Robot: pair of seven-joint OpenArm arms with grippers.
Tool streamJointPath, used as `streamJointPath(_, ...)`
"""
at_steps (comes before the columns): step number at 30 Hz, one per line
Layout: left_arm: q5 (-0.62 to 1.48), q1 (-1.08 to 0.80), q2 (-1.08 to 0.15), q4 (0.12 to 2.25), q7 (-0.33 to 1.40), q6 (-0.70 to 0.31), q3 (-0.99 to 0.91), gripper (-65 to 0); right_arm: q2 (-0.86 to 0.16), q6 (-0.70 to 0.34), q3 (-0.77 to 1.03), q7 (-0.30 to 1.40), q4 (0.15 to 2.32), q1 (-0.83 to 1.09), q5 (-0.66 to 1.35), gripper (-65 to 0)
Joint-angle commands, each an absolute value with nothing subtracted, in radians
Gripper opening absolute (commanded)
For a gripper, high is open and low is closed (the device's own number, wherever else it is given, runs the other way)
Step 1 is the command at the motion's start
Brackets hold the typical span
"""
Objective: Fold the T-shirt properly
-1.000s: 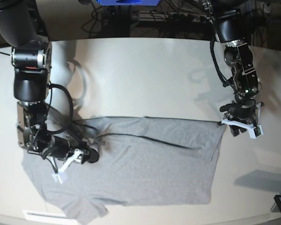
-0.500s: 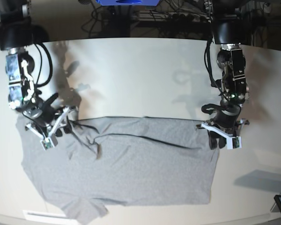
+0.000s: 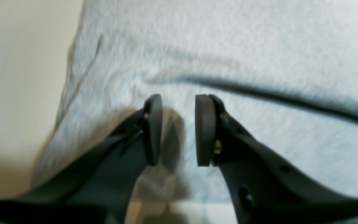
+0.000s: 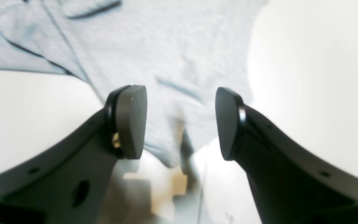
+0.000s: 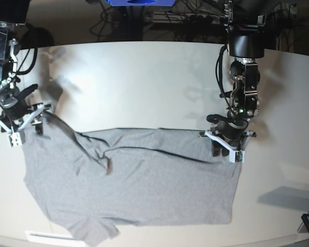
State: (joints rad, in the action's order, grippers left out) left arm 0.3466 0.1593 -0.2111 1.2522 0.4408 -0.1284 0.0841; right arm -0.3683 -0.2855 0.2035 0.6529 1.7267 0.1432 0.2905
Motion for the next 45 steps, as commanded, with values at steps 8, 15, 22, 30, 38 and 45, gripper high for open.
streamJointPath(8,0.343,0.148,-0.263,1.230,0.420,-0.117,0.076,-46.9,-0.383,-0.285,0.205,0.627,1.650,0.093,0.298,-31.3)
streamJointPath(15,0.346,0.088,-0.302,1.363,0.420,-0.117,0.068,-47.0,-0.384,-0.285,0.200,0.622,1.589,0.033,0.298,-31.3)
streamJointPath(22,0.352,0.076,-0.305,1.438,0.429,-0.117,-0.036,-47.0,-0.384,-0.285,0.199,0.628,1.546,-0.012,0.297,-31.3)
streamJointPath(30,0.344,0.113,-0.268,1.412,0.424,-0.117,-0.047,-47.0,-0.386,-0.286,0.079,0.624,1.526,-0.004,0.297,-32.5)
streamJointPath(38,0.344,0.209,-0.242,1.237,0.420,-0.117,0.002,-47.0,-0.377,-0.285,0.067,0.622,1.517,-0.012,0.297,-35.3)
streamJointPath(45,0.331,0.255,-0.268,1.072,0.354,-0.117,0.102,-47.0,-0.384,-0.283,0.068,0.621,1.412,-0.013,0.294,-35.4)
